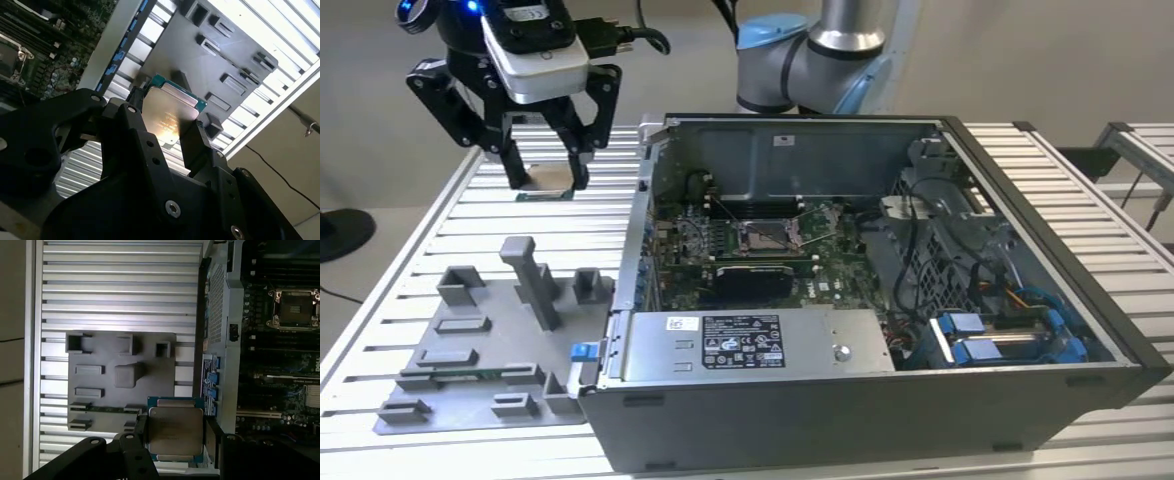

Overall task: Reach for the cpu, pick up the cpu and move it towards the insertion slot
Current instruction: 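Pick up the cpu and move it towards the insertion slot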

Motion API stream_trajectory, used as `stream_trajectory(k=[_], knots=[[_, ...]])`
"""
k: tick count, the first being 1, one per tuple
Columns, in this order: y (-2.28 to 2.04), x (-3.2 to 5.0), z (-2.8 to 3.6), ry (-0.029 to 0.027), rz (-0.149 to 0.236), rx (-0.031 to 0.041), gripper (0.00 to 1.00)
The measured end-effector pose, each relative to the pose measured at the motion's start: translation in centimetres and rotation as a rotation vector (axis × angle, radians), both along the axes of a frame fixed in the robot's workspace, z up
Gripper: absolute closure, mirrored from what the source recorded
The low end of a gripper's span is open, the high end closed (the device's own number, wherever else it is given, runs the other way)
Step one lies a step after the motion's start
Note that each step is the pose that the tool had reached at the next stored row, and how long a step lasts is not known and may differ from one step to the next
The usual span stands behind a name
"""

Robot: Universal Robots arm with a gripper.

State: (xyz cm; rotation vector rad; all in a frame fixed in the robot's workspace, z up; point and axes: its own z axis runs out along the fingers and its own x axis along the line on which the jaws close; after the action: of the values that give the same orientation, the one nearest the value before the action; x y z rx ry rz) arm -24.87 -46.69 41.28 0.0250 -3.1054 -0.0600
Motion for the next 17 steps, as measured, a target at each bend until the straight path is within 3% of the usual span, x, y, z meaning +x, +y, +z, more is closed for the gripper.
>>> stream_trajectory(k=[9, 17], knots=[[0.0, 2.62, 0.0, 0.0001, 0.0, 0.0001, 1.0], [0.0, 6.19, -0.01, 0.0013, 0.0, 0.0, 1.0]])
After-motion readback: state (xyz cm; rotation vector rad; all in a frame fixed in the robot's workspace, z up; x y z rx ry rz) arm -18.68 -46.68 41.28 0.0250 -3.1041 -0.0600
